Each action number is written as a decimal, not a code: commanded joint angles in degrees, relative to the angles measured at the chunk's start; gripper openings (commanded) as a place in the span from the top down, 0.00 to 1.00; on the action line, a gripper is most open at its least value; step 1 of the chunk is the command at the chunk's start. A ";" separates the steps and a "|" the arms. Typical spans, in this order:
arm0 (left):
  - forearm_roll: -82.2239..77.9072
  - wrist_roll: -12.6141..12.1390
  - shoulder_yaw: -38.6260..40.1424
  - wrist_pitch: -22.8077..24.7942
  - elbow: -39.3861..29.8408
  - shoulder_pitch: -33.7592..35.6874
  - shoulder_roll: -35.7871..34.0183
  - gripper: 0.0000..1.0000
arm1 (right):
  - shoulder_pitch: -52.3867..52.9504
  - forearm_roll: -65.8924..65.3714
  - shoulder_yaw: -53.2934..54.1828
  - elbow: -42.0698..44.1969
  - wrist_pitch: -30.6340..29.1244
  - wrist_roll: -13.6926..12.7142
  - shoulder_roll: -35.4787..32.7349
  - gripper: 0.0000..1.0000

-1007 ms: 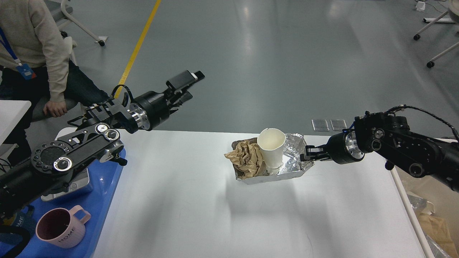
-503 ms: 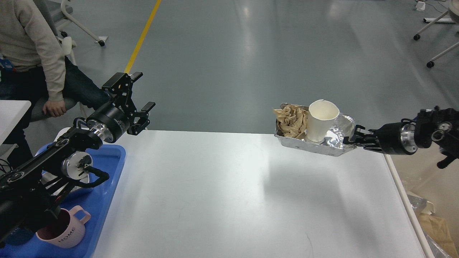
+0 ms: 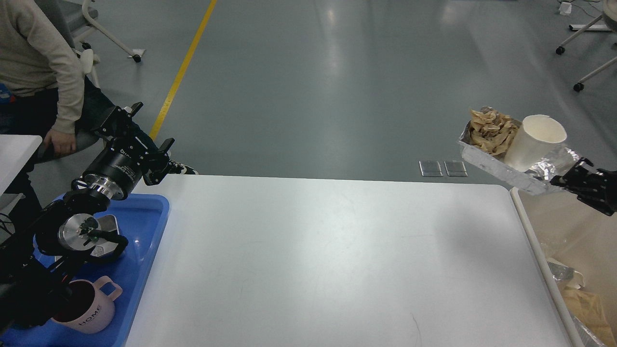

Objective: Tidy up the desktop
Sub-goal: 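Carry the foil tray with the right gripper and tip it into the bin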

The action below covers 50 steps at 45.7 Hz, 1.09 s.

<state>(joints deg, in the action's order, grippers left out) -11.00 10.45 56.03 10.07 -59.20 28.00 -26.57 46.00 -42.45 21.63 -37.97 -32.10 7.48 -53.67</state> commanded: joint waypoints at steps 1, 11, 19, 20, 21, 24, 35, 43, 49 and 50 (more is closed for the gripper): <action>-0.08 0.19 0.05 0.04 0.05 -0.22 -0.41 0.04 | -2.41 3.43 -0.01 2.89 0.72 -0.01 -1.18 1.00; -0.61 3.52 1.01 0.04 0.49 -0.13 -0.41 0.04 | -5.48 3.96 -0.09 8.78 3.00 -0.01 -0.91 1.00; 0.27 4.14 1.89 0.12 6.11 0.48 0.37 0.04 | -7.59 4.13 0.17 12.12 4.06 -0.01 -0.04 1.00; 0.27 4.05 2.15 0.12 6.55 0.39 0.64 0.04 | -7.85 4.39 0.17 12.39 4.23 -0.01 0.31 1.00; 0.27 3.97 2.50 0.21 7.08 0.39 0.99 0.04 | -8.21 5.00 0.17 12.74 4.32 -0.01 0.58 1.00; 0.45 3.88 3.82 1.09 8.05 0.22 2.22 0.04 | -9.35 6.68 0.08 13.88 4.41 -0.01 1.19 1.00; 4.14 3.52 8.92 3.90 10.51 -0.13 4.24 0.04 | -12.95 8.96 -0.09 25.03 8.63 -0.18 8.22 1.00; 8.44 3.52 9.01 3.99 11.48 -0.13 5.38 0.04 | -13.48 13.79 -0.88 34.01 10.91 -0.27 13.50 0.00; 9.59 3.44 9.01 4.87 11.92 -0.66 6.79 0.04 | -15.15 14.15 -0.88 34.01 10.83 -0.36 13.68 0.00; 9.59 3.52 9.01 5.04 11.92 -0.84 6.97 0.04 | -15.15 14.24 -0.88 34.01 10.83 -0.36 13.68 0.00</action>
<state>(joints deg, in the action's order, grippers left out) -2.09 13.91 65.04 14.40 -47.60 27.72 -20.73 31.80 -28.64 20.82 -4.25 -21.24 7.21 -40.23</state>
